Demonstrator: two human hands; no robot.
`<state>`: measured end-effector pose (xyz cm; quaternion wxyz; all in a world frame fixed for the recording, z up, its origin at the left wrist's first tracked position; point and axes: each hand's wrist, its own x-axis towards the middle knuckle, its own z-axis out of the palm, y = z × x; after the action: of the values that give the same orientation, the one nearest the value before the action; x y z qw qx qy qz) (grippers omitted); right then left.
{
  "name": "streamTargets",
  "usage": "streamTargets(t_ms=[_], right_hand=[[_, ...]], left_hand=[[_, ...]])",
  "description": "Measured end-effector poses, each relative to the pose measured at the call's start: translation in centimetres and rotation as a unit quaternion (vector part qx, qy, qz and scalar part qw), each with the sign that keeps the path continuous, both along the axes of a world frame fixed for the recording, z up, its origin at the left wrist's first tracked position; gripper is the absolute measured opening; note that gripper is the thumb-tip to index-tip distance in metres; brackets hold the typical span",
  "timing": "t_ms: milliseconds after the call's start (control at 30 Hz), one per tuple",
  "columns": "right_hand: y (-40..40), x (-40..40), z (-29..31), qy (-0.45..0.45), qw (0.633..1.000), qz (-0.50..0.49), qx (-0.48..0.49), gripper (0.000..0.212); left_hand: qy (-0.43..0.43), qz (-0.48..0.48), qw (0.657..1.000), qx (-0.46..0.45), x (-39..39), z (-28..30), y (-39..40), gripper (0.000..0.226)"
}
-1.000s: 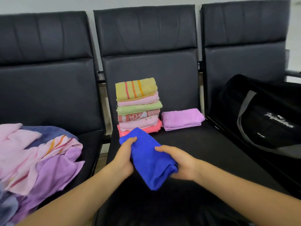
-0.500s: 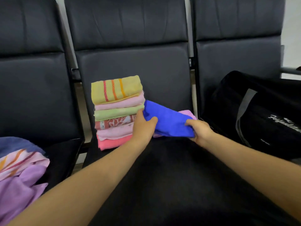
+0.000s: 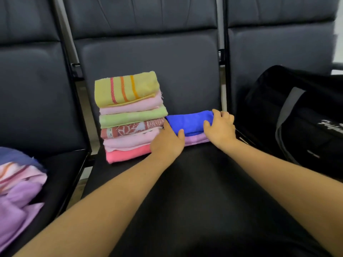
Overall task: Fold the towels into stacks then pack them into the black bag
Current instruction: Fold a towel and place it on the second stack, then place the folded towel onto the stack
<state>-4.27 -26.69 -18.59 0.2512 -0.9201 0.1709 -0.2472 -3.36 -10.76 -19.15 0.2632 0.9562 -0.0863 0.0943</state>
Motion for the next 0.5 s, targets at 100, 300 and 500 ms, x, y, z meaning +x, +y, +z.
streamTargets(t_ms=[100,300,500], right_hand=[[2.3,-3.2,0.9,-0.055,0.996,0.015,0.068,0.047],[11.0,-8.5,2.2,0.035,0.962,0.196,0.184,0.019],[23.3,-11.4,2.7,0.137,0.902,0.353,0.206,0.026]], left_hand=[[0.010,-0.036,0.999,-0.016,-2.9,1.6,2.2,0.048],[-0.001,-0.020,1.000,-0.004,-9.3,2.9,12.2,0.030],[-0.064,0.107,0.990,-0.063,-12.0,3.8,25.7,0.025]])
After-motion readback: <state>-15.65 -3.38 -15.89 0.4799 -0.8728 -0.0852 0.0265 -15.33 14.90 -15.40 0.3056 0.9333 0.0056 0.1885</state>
